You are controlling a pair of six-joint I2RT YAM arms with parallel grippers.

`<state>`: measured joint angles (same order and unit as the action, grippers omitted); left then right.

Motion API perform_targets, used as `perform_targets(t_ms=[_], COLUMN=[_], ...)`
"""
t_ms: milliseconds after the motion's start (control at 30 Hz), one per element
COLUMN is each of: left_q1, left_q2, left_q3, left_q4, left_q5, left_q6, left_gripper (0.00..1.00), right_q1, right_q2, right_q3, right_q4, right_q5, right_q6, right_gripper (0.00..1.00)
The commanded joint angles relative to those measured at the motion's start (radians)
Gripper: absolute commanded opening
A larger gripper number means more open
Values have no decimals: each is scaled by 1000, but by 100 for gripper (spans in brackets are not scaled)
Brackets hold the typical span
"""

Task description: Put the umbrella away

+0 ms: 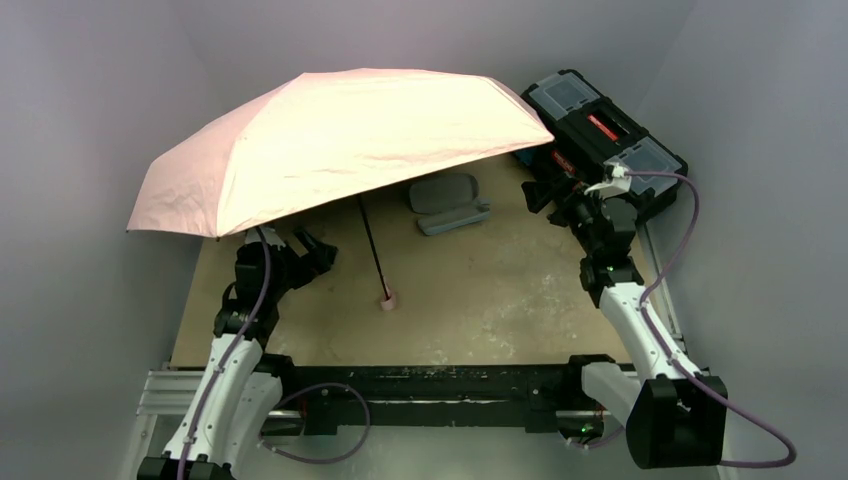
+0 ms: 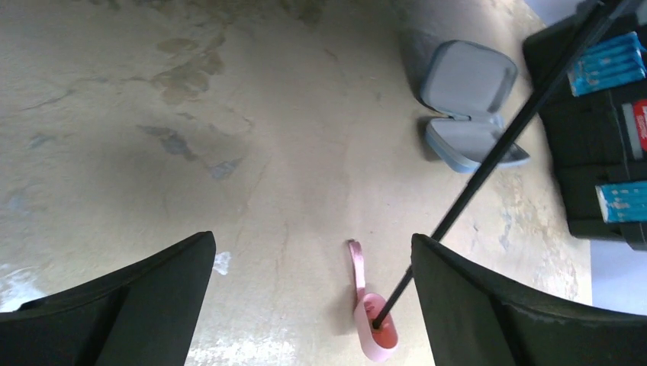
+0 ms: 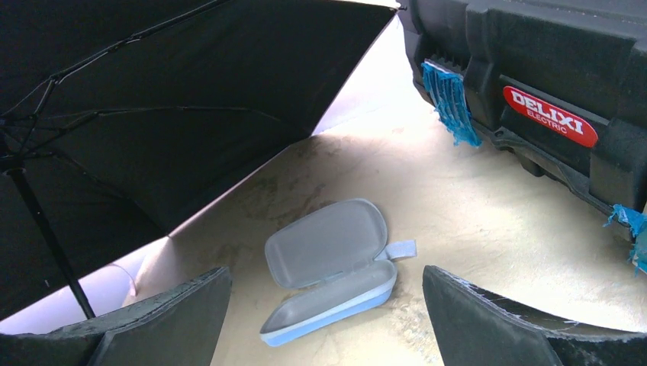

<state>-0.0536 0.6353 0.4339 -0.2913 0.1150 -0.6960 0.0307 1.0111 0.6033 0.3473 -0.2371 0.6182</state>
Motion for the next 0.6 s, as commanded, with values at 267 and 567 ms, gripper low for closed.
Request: perform_targets(t_ms=[267, 567], left_q1=[-147, -190], left_q2=[7, 69], left_q3=[-17, -34], left_q4=[171, 268], left_q5=[9, 39], left_q6=[69, 71], left_gripper=[99, 93], right_q1=[0, 0], right_q2=[-61, -67], right_q3=[72, 87], right_q4=[-111, -127], right_q5=[-50, -104], right_q6=[-81, -90], right_gripper=[99, 99])
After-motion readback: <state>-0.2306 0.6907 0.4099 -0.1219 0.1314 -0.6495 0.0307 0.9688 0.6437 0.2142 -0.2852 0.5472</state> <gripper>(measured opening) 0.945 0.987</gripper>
